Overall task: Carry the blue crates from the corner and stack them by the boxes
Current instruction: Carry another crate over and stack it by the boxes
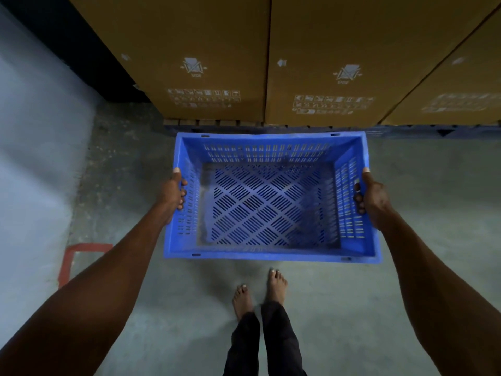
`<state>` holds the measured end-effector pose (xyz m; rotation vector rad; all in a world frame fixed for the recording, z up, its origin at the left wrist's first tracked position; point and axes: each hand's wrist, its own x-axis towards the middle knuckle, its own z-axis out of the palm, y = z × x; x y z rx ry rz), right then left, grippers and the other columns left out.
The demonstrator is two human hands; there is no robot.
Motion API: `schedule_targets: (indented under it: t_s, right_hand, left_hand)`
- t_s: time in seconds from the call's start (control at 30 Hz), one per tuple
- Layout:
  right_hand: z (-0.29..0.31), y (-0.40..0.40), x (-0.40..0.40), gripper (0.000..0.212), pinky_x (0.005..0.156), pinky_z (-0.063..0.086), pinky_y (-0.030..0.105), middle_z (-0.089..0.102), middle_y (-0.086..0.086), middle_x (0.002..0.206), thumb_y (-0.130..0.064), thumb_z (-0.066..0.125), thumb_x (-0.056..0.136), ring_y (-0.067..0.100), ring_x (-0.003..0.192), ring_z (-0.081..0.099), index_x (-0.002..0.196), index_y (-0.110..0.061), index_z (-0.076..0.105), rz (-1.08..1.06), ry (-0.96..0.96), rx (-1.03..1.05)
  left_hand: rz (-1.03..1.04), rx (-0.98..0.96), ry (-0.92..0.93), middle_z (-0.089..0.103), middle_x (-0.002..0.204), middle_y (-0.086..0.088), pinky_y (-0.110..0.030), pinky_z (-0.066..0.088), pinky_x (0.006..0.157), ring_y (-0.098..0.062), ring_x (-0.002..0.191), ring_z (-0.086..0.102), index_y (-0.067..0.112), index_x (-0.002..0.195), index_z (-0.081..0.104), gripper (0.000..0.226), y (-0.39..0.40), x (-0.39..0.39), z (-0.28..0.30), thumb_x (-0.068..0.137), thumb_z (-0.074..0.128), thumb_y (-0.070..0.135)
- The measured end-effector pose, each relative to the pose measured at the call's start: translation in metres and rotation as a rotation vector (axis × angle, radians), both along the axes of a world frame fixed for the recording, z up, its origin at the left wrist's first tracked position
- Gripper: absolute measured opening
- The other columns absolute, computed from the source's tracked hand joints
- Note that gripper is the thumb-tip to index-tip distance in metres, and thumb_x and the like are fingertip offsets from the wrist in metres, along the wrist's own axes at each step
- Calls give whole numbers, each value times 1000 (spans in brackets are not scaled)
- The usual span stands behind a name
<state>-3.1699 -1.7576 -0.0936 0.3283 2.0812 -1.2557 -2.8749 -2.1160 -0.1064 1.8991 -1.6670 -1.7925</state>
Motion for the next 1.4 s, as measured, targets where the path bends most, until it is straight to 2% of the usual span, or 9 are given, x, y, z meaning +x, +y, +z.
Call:
schedule_targets:
  t_s: [0.3, 0.7, 0.83, 0.93, 1.0, 1.07, 1.13, 1.2, 1.4]
  right_hand:
    - [-6, 3, 2, 57, 39, 26, 22, 39, 1, 54, -69, 38, 95, 11, 35, 32, 72, -18, 48, -25, -7, -15]
    - [-19, 0, 7, 59, 40, 27, 22, 39, 2, 51, -70, 38, 95, 14, 37, 32, 69, -17, 49, -30, 47, 6]
    - [-22, 3, 3, 66, 44, 34, 28, 45, 6, 54, -77, 36, 89, 18, 39, 39, 68, -17, 52, 21, 123, 34]
    - [-28, 14, -2, 88, 59, 50, 46, 61, 18, 66, -98, 31, 70, 29, 55, 56, 73, -14, 58, 109, 155, 120]
    - [-20, 15, -1, 96, 83, 53, 54, 68, 26, 98, -98, 34, 67, 38, 87, 66, 98, -11, 61, 170, 210, 245]
    - [7, 10, 14, 81, 100, 44, 56, 58, 27, 126, -75, 49, 81, 44, 116, 57, 129, -10, 51, 264, 312, 368]
    - [38, 4, 38, 72, 104, 34, 58, 47, 27, 140, -57, 53, 91, 48, 127, 45, 146, -12, 37, 372, 449, 439]
    - [66, -1, 67, 75, 106, 30, 58, 41, 24, 147, -57, 48, 92, 48, 130, 40, 153, -15, 31, 464, 571, 429]
    - [146, -22, 201, 79, 116, 20, 54, 29, 12, 162, -65, 37, 91, 37, 149, 22, 159, -26, 24, 785, 776, 191]
  left_hand:
    - [31, 81, 10, 29, 61, 2, -18, 21, 37, -8, 34, 22, 22, 77, 44, 50, -4, 0, 3, 104, 28, 61]
    - [66, 41, 95, 33, 58, 4, -18, 23, 37, -7, 35, 24, 22, 78, 49, 50, -8, 13, -6, 102, 33, 63]
    - [50, -46, 60, 39, 61, 2, -21, 27, 40, -7, 36, 30, 20, 82, 51, 48, -3, 10, -4, 105, 32, 57]
    - [-39, -178, 18, 47, 68, -2, -25, 34, 47, -9, 44, 43, 14, 91, 55, 41, 5, 11, 7, 107, 36, 47]
    - [-130, -357, -119, 57, 78, -6, -31, 38, 60, -18, 63, 55, 7, 94, 60, 41, 10, 17, 20, 106, 43, 42]
    - [-169, -483, -222, 67, 101, -13, -33, 43, 74, -29, 89, 63, 3, 110, 63, 47, 18, 31, 36, 101, 48, 46]
    - [-209, -595, -259, 66, 118, -17, -42, 48, 90, -36, 109, 61, 6, 120, 62, 58, 35, 52, 55, 94, 46, 56]
    - [-213, -708, -256, 63, 128, -15, -46, 45, 101, -36, 120, 56, 11, 130, 60, 57, 65, 76, 80, 94, 46, 53]
    - [-164, -1095, -343, 54, 144, -11, -44, 40, 108, -32, 132, 50, 18, 143, 52, 51, 175, 176, 161, 100, 50, 44]
